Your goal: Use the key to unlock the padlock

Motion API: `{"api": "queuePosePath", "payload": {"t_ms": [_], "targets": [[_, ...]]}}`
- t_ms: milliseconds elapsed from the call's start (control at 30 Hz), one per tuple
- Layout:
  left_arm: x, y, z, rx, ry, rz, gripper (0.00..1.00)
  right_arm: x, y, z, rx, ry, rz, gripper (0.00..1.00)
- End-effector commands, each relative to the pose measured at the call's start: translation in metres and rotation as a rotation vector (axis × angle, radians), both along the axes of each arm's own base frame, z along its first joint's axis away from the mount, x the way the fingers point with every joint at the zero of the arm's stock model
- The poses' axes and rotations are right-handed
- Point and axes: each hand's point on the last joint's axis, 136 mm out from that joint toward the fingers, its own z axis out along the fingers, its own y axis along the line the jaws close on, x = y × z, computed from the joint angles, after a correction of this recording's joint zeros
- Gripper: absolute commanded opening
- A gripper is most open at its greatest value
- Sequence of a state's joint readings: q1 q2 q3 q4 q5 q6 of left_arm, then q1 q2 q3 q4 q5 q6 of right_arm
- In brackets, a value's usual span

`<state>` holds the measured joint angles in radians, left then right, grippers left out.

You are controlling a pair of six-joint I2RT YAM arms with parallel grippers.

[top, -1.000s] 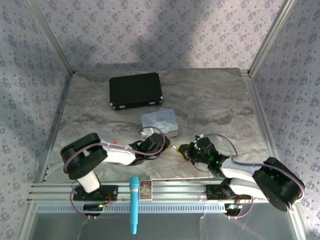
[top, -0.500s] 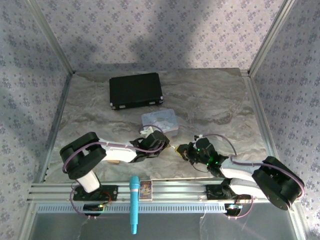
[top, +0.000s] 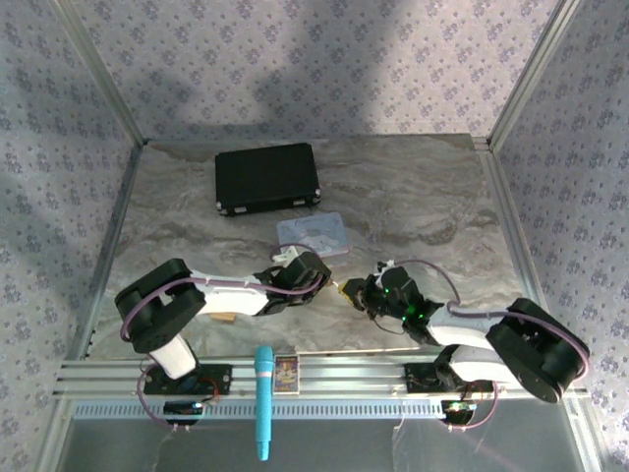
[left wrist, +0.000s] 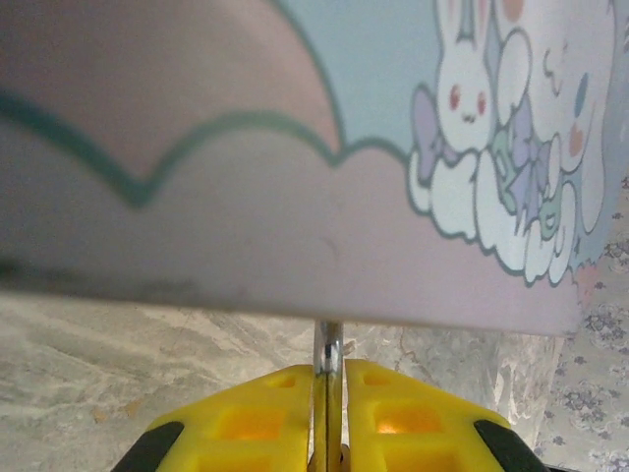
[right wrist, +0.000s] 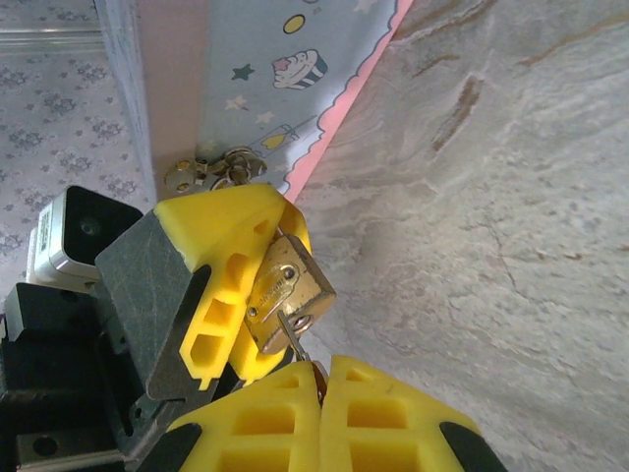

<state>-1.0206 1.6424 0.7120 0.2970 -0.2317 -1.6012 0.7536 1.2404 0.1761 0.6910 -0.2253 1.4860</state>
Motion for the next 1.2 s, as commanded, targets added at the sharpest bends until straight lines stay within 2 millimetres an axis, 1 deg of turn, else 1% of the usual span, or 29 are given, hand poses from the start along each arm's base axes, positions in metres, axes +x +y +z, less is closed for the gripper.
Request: {"api": "queuePosePath", "payload": {"t_ms": [0,167,333,467,733,833,967,1167], "targets": [[0.008,-0.003,0.022,-0.051,-0.011,0.032,0.0,0.005,0.011,0.013,0.045,-0.017,0.012,0.0],[0.011,0.003,0.022,-0.032,-0.009,0.046,0.0,0.003,0.011,0.01,0.039,-0.007,0.016,0.0],[0.014,0.007,0.024,-0.036,-0.005,0.057,0.0,-0.004,0.01,0.009,0.038,0.002,0.029,0.0],[0.015,0.004,0.026,-0.043,-0.005,0.053,0.0,-0.005,0.012,0.01,0.053,-0.001,0.035,0.0],[0.013,-0.005,0.031,-0.088,0.007,0.031,0.0,0.003,0.016,0.016,0.06,-0.03,0.032,0.0],[0.012,-0.004,0.032,-0.112,0.011,0.037,0.0,0.006,0.015,0.015,0.058,-0.029,0.026,0.0],[0.011,-0.003,0.033,-0.092,0.015,0.032,0.0,0.006,0.017,0.016,0.061,-0.034,0.031,0.0],[0.012,0.0,0.032,-0.105,0.016,0.058,0.0,0.002,0.015,0.012,0.057,-0.015,0.029,0.0]]}}
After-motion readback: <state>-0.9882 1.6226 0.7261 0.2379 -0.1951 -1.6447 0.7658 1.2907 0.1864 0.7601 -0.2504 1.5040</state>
